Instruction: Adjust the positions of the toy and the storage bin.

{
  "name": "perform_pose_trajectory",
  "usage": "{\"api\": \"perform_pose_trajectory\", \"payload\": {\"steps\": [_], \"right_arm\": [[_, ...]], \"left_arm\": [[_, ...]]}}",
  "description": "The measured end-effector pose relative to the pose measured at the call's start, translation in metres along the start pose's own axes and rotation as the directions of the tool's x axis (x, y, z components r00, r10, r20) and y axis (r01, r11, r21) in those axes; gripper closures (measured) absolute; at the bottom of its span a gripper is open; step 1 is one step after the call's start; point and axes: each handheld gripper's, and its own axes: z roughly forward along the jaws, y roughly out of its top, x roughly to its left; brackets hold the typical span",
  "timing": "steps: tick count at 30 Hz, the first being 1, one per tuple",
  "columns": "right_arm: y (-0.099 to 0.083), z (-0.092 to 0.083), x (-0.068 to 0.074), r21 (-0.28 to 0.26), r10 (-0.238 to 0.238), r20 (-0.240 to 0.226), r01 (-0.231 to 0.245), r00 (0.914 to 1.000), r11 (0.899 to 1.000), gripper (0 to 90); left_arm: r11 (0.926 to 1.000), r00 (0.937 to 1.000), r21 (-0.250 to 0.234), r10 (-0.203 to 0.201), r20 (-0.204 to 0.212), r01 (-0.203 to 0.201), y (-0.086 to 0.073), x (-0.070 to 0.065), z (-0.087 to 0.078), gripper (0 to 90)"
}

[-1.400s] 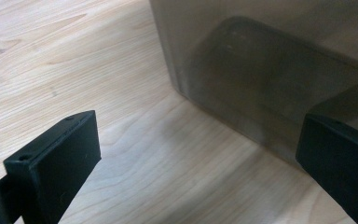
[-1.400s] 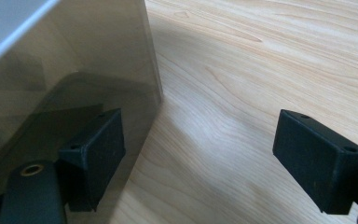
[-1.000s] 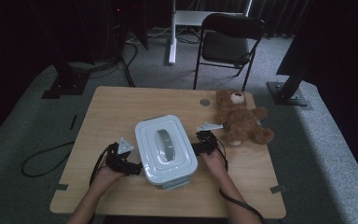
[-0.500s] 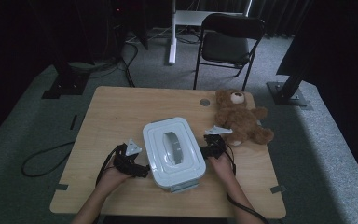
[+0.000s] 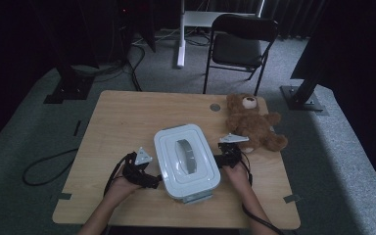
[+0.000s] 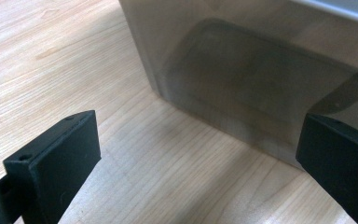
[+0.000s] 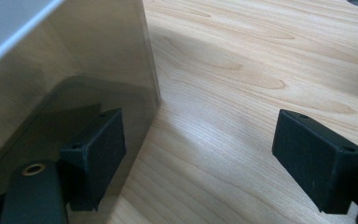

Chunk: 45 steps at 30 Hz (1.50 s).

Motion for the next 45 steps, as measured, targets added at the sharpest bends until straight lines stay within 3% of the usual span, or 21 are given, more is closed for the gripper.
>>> {"api": "perform_pose_trajectory", "payload": {"steps": [3,9,12,17,25,34,43,45], "right_arm": [[-0.001,-0.002,-0.001,-0.018,-0.012,0.004,0.012,0.9999,1.0,12.5],[-0.006,-0.007,-0.001,-0.009,-0.048,0.001,0.048,0.9988,0.999,12.5],[-0.012,-0.008,0.001,0.007,-0.069,-0.002,0.069,0.9976,0.998,12.5],[-0.023,-0.011,0.002,0.025,-0.087,-0.022,0.087,0.996,0.996,12.5],[-0.046,-0.023,-0.004,0.049,-0.095,-0.015,0.096,0.9954,0.994,12.5],[-0.069,-0.046,-0.016,0.04,-0.085,0.053,0.083,0.9949,0.996,12.5],[-0.09,-0.074,-0.029,0.052,-0.061,0.129,0.055,0.9897,0.997,12.5],[-0.095,-0.079,-0.032,0.057,-0.054,0.146,0.046,0.9878,0.997,12.5]], "left_arm": [[0.9994,0.9993,-0.019,-0.028,0.026,0.028,-0.004,0.002,-0.002,0.3],[0.9983,0.9975,-0.001,-0.057,0.04,0.058,-0.016,0.011,-0.011,0.4],[0.9982,0.9982,-0.004,-0.059,0.008,0.059,-0.023,0.015,-0.017,0.4],[0.9979,0.9993,-0.053,-0.037,-0.002,0.037,-0.037,0.023,-0.032,0.4],[0.9921,0.994,-0.071,-0.106,-0.028,0.103,-0.052,0.039,-0.066,0.4],[0.9931,0.9947,-0.059,-0.102,-0.011,0.101,-0.057,0.039,-0.095,0.4],[0.9955,0.9965,-0.045,-0.083,0.013,0.083,-0.051,0.031,-0.101,0.4],[0.995,0.9959,-0.05,-0.084,0.032,0.086,-0.043,0.026,-0.103,0.4]]}}
